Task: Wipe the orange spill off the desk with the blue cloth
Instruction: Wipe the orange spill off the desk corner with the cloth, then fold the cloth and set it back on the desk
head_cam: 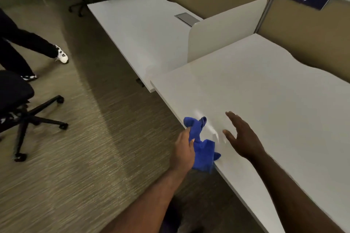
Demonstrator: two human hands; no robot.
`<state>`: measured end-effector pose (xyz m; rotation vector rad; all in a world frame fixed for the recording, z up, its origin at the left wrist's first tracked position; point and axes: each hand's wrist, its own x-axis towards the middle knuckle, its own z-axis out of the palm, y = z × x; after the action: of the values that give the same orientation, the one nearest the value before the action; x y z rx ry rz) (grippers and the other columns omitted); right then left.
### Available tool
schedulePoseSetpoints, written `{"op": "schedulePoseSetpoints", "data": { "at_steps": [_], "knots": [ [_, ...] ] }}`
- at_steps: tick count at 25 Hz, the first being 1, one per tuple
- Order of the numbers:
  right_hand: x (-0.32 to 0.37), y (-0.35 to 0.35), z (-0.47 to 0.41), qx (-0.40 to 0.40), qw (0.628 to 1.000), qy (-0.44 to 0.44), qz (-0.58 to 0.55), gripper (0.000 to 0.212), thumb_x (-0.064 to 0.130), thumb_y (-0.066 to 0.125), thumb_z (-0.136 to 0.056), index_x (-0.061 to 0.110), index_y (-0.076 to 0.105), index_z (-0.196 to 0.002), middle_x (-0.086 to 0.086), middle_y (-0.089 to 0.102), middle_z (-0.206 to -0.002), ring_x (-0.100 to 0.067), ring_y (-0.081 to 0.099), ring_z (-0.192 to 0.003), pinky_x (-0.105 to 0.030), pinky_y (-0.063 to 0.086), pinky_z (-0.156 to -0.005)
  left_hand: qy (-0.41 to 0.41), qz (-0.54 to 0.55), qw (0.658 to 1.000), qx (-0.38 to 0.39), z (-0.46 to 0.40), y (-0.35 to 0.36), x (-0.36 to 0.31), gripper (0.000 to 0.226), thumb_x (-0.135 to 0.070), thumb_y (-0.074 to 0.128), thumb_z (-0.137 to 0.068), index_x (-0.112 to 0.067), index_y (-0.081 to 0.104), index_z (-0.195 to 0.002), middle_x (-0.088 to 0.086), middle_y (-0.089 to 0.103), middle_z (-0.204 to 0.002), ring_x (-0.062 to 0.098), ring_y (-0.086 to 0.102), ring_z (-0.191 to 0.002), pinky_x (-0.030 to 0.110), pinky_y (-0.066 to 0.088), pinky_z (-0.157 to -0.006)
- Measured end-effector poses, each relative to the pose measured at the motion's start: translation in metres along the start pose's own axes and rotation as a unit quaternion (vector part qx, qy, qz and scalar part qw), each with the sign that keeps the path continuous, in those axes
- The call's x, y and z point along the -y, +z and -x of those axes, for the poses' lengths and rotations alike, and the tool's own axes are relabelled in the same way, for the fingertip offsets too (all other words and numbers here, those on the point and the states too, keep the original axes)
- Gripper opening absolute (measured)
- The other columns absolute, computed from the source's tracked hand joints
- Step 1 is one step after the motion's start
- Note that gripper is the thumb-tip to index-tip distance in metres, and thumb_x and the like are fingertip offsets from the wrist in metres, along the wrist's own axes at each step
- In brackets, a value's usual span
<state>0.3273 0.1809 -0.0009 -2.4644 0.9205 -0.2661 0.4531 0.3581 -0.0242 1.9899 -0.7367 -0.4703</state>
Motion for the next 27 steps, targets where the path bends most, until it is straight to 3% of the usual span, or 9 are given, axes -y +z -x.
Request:
{"op": "schedulePoseSetpoints", "data": {
  "at_steps": [2, 4, 9, 13, 16, 18, 20, 24, 27],
  "knots": [
    [-0.005, -0.012, 0.023, -0.026, 1.000, 0.001, -0.010, 0.061, 0.037, 0.055, -0.094, 0.032, 0.028, -0.148, 0.006, 0.035, -0.154, -0.018, 0.035, -0.140, -0.038, 0.036, -0.109, 0.065, 0.012, 0.997, 0.029, 0.010, 0.003, -0.011, 0.041, -0.007, 0.049, -0.100, -0.024, 0.051, -0.137, -0.011, 0.057, -0.126, 0.006, 0.057, -0.113, 0.011, 0.044, -0.096],
    [-0.010, -0.025, 0.046, -0.059, 0.998, 0.005, -0.029, 0.057, 0.037, 0.054, -0.094, 0.032, 0.032, -0.146, 0.006, 0.041, -0.151, -0.018, 0.040, -0.136, -0.036, 0.038, -0.106, 0.095, 0.059, 0.986, 0.121, 0.016, 0.004, -0.024, 0.037, -0.012, 0.047, -0.102, -0.026, 0.052, -0.135, -0.001, 0.062, -0.126, 0.016, 0.062, -0.114, 0.033, 0.051, -0.100],
    [-0.009, -0.052, 0.107, -0.204, 0.972, 0.035, -0.111, 0.041, 0.044, 0.047, -0.094, 0.032, 0.049, -0.133, 0.009, 0.057, -0.131, -0.014, 0.054, -0.119, -0.039, 0.049, -0.093, 0.146, 0.111, 0.944, 0.273, 0.024, 0.014, -0.077, 0.023, -0.027, 0.038, -0.106, -0.015, 0.058, -0.110, 0.004, 0.062, -0.095, 0.029, 0.065, -0.092, 0.056, 0.052, -0.088],
    [0.005, -0.066, 0.135, -0.306, 0.946, 0.046, -0.099, 0.038, 0.048, 0.047, -0.091, 0.029, 0.052, -0.124, 0.015, 0.057, -0.113, 0.000, 0.051, -0.103, -0.037, 0.053, -0.077, 0.209, 0.125, 0.923, 0.299, 0.020, 0.030, -0.121, 0.022, -0.021, 0.038, -0.106, -0.020, 0.058, -0.115, -0.002, 0.063, -0.093, 0.023, 0.064, -0.089, 0.047, 0.053, -0.084],
    [0.012, -0.074, 0.141, -0.346, 0.936, 0.047, -0.047, 0.045, 0.035, 0.062, -0.085, 0.018, 0.050, -0.125, -0.001, 0.059, -0.118, -0.012, 0.056, -0.102, -0.040, 0.053, -0.081, 0.255, 0.132, 0.900, 0.327, 0.014, 0.041, -0.151, 0.025, -0.017, 0.042, -0.104, -0.028, 0.058, -0.121, -0.004, 0.066, -0.098, 0.021, 0.066, -0.094, 0.036, 0.055, -0.085],
    [0.012, -0.080, 0.145, -0.365, 0.927, 0.079, -0.039, 0.059, 0.029, 0.072, -0.081, 0.016, 0.045, -0.132, -0.002, 0.052, -0.125, -0.016, 0.057, -0.100, -0.033, 0.050, -0.081, 0.285, 0.146, 0.883, 0.343, 0.008, 0.050, -0.167, 0.030, -0.013, 0.044, -0.103, -0.030, 0.058, -0.123, -0.001, 0.067, -0.101, 0.023, 0.068, -0.094, 0.038, 0.057, -0.085],
    [0.012, -0.087, 0.149, -0.387, 0.911, 0.125, -0.067, 0.070, 0.025, 0.077, -0.077, 0.019, 0.040, -0.136, 0.005, 0.047, -0.127, -0.008, 0.055, -0.097, -0.021, 0.045, -0.078, 0.320, 0.137, 0.864, 0.363, 0.001, 0.060, -0.180, 0.034, -0.008, 0.046, -0.100, -0.026, 0.058, -0.126, 0.000, 0.068, -0.105, 0.022, 0.068, -0.096, 0.046, 0.056, -0.086],
    [0.016, -0.099, 0.157, -0.435, 0.876, 0.167, -0.125, 0.046, 0.034, 0.064, -0.085, 0.021, 0.049, -0.127, 0.010, 0.058, -0.112, 0.002, 0.057, -0.098, -0.017, 0.041, -0.079, 0.425, 0.100, 0.828, 0.351, 0.000, 0.083, -0.196, 0.042, -0.004, 0.055, -0.091, -0.017, 0.059, -0.132, 0.003, 0.071, -0.117, 0.017, 0.067, -0.103, 0.035, 0.054, -0.092],
    [0.019, -0.111, 0.165, -0.512, 0.826, 0.209, -0.106, 0.033, 0.031, 0.067, -0.086, 0.013, 0.059, -0.114, 0.008, 0.062, -0.096, 0.005, 0.058, -0.088, -0.016, 0.041, -0.074, 0.490, 0.100, 0.792, 0.351, 0.007, 0.102, -0.204, 0.042, -0.006, 0.061, -0.090, -0.012, 0.062, -0.132, 0.007, 0.071, -0.122, 0.020, 0.067, -0.109, 0.030, 0.053, -0.096]
  ]
}}
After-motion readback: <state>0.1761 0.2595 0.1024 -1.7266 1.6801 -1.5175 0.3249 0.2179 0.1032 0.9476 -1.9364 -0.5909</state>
